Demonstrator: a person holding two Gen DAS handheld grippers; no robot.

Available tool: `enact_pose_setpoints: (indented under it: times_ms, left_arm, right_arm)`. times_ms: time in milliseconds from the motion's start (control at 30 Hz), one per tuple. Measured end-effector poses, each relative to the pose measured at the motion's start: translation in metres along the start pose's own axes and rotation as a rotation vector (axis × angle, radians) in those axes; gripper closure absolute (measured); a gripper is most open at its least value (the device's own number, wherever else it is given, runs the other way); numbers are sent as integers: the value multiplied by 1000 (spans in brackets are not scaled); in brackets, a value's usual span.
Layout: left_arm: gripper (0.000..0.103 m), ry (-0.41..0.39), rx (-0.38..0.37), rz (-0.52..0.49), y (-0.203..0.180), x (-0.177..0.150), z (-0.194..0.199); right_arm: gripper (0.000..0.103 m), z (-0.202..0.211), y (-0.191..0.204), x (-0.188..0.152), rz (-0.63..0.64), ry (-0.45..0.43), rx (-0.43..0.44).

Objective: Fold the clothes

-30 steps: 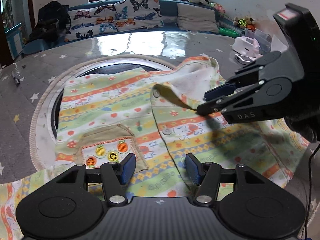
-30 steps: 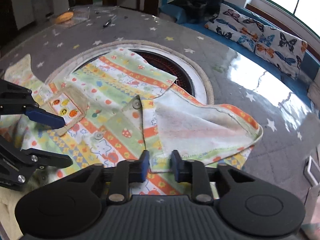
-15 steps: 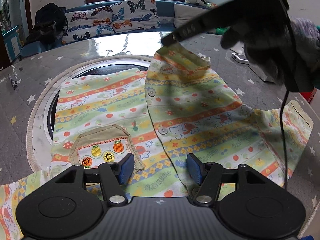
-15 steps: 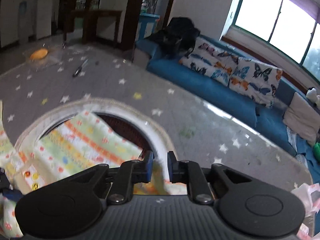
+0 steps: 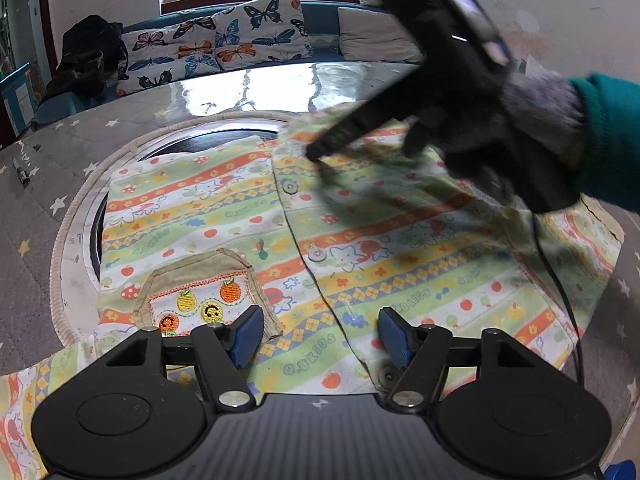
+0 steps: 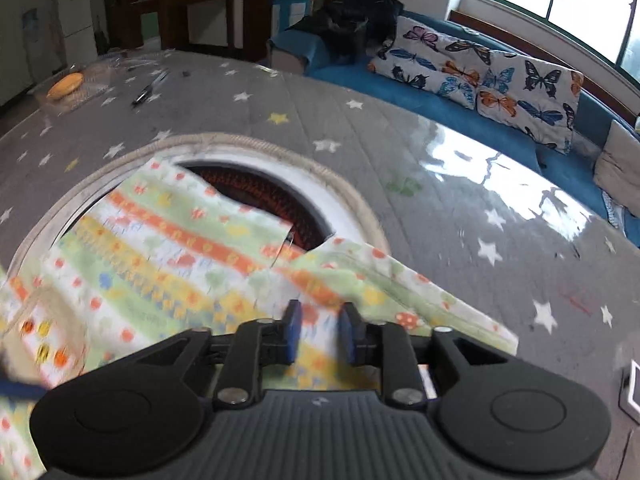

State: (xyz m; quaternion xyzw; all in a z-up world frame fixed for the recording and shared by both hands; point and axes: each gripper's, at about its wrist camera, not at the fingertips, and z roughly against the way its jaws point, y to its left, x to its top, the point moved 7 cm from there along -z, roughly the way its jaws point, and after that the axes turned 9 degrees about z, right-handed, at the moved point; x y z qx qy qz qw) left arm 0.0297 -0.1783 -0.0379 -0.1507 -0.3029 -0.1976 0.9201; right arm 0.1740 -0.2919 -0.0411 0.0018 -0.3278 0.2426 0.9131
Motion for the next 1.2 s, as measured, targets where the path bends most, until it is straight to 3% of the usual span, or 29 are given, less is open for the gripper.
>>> enact_pose_setpoints:
  times_ms: [167, 367, 533, 800, 1033, 1200]
  left_arm:
    - [35, 1, -10, 12, 0, 2, 0]
    - [36, -33, 6, 67, 9, 11, 13]
    - [35, -39, 34, 52, 7, 6, 23]
    - [35, -21, 63, 49, -2, -18, 30]
    - [35, -16, 102, 41, -10, -31, 35]
    - [35, -40, 122, 54, -14, -30, 42]
  right_arm:
    - [73, 0, -12, 5, -33, 6, -4]
    - [63, 51, -2, -8, 7, 2, 11]
    - [61, 90, 29, -58, 51, 51, 26]
    - [53, 142, 78, -129, 28, 6, 0]
    - [49, 162, 77, -166, -59, -10, -55]
    - [49, 187, 49, -189, -180, -50, -128]
